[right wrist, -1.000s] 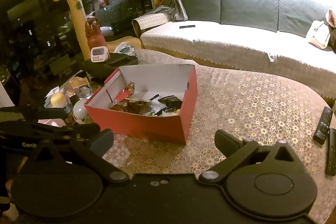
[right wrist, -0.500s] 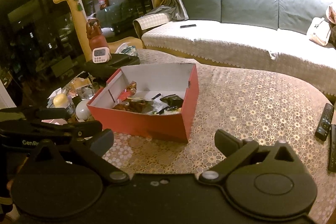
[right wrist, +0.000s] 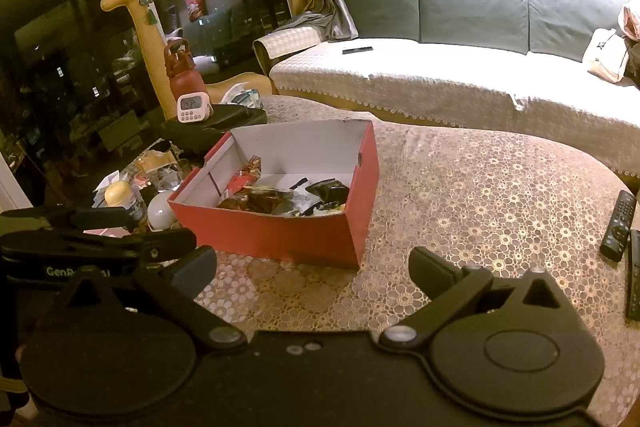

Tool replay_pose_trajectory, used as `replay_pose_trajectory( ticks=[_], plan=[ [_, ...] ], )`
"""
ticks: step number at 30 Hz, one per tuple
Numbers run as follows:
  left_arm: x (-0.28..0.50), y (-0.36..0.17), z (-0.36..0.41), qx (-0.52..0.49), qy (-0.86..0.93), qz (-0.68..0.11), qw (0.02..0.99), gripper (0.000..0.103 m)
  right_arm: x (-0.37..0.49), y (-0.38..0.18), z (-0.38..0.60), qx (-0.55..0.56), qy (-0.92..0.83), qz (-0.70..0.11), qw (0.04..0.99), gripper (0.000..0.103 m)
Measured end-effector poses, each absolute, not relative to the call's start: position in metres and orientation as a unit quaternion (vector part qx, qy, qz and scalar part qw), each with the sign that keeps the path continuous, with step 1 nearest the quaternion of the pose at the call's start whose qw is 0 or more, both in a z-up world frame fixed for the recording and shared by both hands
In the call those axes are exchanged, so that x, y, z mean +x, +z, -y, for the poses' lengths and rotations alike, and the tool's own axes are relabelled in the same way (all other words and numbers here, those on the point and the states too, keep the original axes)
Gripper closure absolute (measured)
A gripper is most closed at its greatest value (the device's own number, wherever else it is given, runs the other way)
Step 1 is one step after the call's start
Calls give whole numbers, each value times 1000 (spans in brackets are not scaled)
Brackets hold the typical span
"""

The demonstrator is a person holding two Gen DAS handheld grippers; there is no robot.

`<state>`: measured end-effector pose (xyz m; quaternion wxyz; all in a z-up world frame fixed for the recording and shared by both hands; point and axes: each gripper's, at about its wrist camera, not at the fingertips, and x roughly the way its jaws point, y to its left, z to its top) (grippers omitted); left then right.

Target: Organize snacks

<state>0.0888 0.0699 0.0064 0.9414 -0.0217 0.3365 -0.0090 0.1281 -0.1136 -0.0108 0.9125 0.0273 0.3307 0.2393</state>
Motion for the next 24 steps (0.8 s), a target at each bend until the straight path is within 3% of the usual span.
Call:
replay_pose_trajectory(
  ticks=[24],
  plan=[
    [86, -3, -64, -20, -9, -352, 936, 0, 124, -15, 118, 36, 234, -341, 910, 0]
  ],
)
